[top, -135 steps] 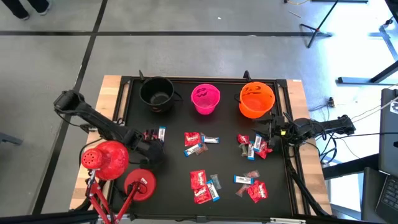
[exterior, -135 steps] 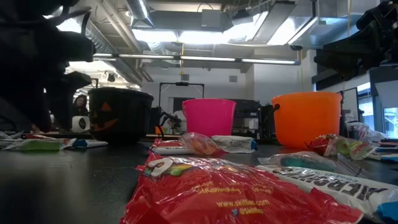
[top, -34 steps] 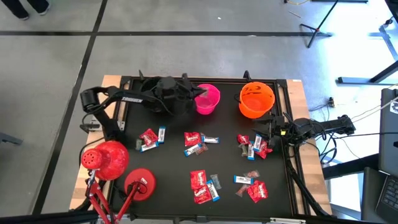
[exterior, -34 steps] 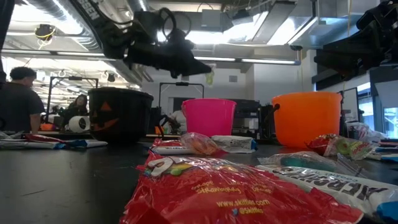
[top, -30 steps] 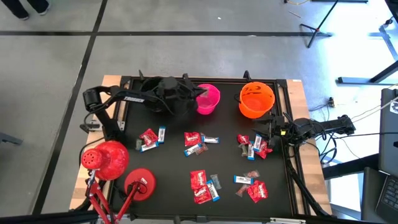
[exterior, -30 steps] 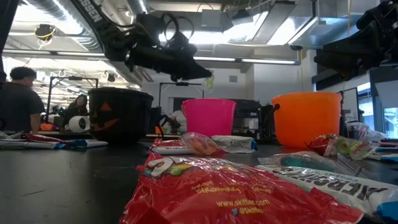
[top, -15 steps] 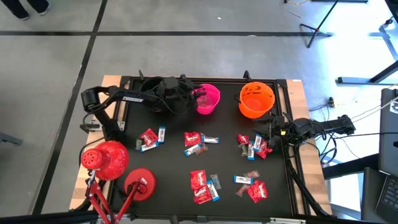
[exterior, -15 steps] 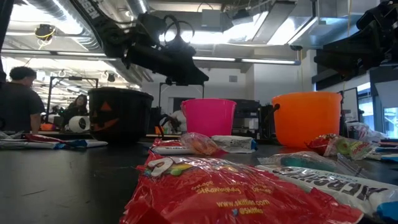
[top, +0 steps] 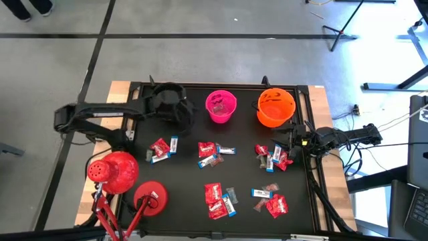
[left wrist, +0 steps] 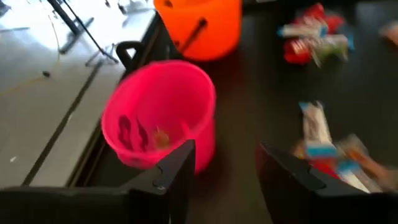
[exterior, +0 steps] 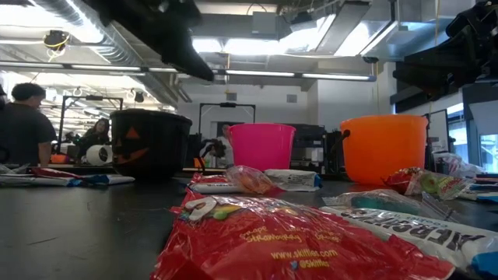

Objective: Organize candy in baskets
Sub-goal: Put the white chocolate bar into the black bucket

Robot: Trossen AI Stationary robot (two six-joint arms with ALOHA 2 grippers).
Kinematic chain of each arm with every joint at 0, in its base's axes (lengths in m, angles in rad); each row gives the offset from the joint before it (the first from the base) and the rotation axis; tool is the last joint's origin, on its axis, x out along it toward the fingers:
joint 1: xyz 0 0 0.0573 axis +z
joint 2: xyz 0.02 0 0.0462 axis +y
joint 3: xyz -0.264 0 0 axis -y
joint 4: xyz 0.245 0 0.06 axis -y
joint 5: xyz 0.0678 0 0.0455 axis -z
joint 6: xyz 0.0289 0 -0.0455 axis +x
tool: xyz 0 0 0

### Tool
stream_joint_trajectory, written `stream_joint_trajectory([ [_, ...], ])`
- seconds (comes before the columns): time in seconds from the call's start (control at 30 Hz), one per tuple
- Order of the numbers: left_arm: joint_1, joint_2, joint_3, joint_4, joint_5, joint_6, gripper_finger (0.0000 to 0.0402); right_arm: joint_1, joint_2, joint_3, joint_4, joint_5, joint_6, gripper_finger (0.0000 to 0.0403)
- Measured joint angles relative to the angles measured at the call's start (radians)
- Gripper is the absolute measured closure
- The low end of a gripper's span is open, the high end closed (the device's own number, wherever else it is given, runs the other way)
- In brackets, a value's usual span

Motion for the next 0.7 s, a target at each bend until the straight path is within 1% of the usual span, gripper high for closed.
stream_joint_trajectory([
  [0.07,-0.039,-0.033,0.000,-0.063,-0.040,-0.002,0.0245,0.000,0.000,0.000,0.000,0.000,0.000,0.0189],
  [0.2,-0.101,-0.062,0.000,-0.135,-0.099,-0.003,0.0246,0.000,0.000,0.000,0.000,0.000,0.000,0.0189],
  [0.4,-0.162,-0.062,0.000,-0.216,-0.103,-0.026,0.0246,0.000,0.000,0.000,0.000,0.000,0.000,0.0189],
  [0.6,-0.233,-0.062,-0.001,-0.230,-0.102,-0.050,0.0246,0.000,0.000,0.000,0.000,0.000,0.000,0.0189],
  [0.7,-0.273,-0.062,-0.002,-0.292,-0.102,-0.080,0.0246,0.000,0.000,0.000,0.000,0.000,0.000,0.0189],
])
